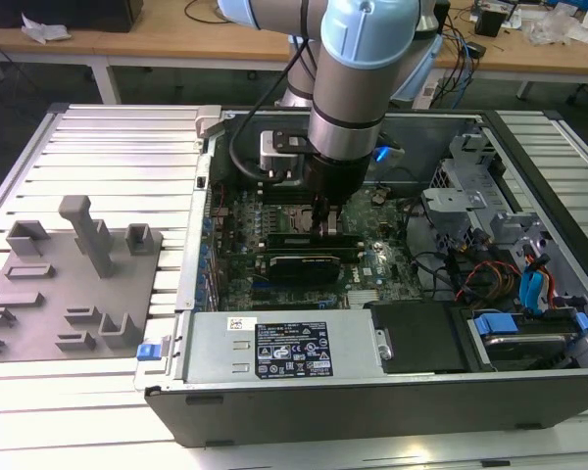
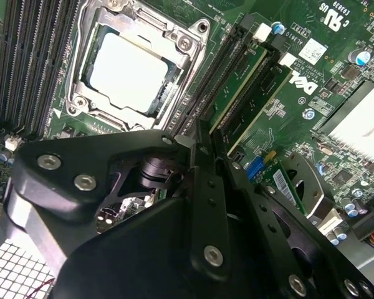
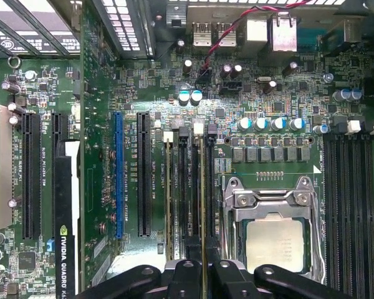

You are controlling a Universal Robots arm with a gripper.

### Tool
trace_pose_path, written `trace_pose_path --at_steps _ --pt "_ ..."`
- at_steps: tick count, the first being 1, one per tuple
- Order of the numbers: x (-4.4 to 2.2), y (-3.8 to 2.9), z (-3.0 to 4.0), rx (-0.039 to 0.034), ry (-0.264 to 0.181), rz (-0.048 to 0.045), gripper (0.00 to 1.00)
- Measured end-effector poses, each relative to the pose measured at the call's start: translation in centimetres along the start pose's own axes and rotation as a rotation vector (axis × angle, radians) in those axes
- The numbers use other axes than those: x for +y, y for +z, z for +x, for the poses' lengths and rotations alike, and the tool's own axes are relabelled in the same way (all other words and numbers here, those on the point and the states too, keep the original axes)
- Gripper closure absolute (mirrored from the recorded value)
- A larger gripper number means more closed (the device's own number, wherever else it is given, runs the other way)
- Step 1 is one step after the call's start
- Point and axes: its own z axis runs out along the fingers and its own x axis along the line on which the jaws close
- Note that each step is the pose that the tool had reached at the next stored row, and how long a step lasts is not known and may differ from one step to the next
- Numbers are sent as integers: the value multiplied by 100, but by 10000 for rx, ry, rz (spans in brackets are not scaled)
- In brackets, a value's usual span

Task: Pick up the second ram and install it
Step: 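Insert the second ram into the second slot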

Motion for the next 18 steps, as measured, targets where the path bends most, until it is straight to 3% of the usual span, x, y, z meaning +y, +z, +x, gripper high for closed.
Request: trace_pose_path --at_steps 3,5,18 --pt "0 0 0 -13 1 2 86" --pt "0 -1 3 -66 -2 0 86" --pt "-11 10 17 -59 -60 -9 86"
